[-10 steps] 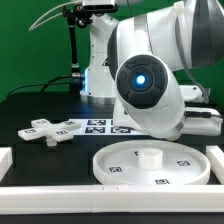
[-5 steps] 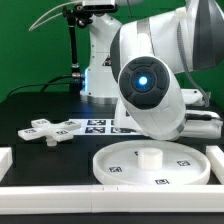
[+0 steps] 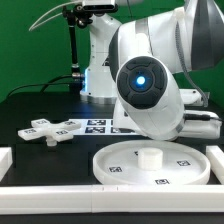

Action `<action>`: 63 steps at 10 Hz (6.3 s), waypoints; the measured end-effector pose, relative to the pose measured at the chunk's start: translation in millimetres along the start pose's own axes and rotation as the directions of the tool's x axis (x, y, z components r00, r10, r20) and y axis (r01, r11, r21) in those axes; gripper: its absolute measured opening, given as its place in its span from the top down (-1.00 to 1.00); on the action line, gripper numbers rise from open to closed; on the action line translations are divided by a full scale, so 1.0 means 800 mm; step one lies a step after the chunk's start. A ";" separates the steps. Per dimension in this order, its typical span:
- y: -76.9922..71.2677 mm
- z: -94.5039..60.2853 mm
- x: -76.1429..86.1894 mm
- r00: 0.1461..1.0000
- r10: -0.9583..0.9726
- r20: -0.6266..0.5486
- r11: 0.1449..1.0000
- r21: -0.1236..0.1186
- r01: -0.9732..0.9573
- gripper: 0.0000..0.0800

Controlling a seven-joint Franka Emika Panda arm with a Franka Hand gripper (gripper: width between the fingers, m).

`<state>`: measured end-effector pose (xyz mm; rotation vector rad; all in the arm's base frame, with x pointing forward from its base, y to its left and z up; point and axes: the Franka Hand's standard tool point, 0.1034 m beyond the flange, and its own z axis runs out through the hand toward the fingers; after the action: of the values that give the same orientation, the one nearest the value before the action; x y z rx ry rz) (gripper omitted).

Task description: Assemble round table

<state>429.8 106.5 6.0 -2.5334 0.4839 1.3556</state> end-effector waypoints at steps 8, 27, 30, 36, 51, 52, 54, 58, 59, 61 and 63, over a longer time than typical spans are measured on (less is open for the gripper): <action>-0.022 -0.078 -0.044 0.997 -0.069 0.014 0.998 -0.012 0.070 -0.02; -0.039 -0.229 -0.034 0.314 -0.245 -0.917 0.955 -0.172 0.242 -0.02; -0.023 -0.236 -0.029 0.296 -0.303 -0.906 0.939 -0.232 0.252 -0.02; 0.001 -0.248 -0.018 0.239 -0.483 -0.842 0.868 -0.425 0.256 -0.03; -0.006 -0.227 0.006 0.203 -0.544 -0.814 0.830 -0.485 0.276 -0.03; -0.004 -0.227 0.007 0.204 -0.543 -0.814 0.830 -0.485 0.275 -0.03; 0.000 -0.224 0.008 0.210 -0.541 -0.814 0.832 -0.482 0.274 -0.03; 0.004 -0.216 0.011 0.219 -0.541 -0.812 0.833 -0.481 0.273 -0.03; 0.003 -0.212 0.015 0.219 -0.543 -0.811 0.832 -0.483 0.274 -0.03; 0.003 -0.211 0.017 0.213 -0.542 -0.813 0.832 -0.484 0.272 -0.03; 0.003 -0.214 0.018 0.191 -0.538 -0.821 0.834 -0.485 0.265 -0.03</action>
Offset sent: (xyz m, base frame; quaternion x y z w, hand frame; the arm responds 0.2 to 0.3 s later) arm 0.0341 -0.0097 0.0796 -0.0216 -0.0752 -0.0093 0.9969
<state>566.5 41.9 87.3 -3.0673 -0.2816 -0.4926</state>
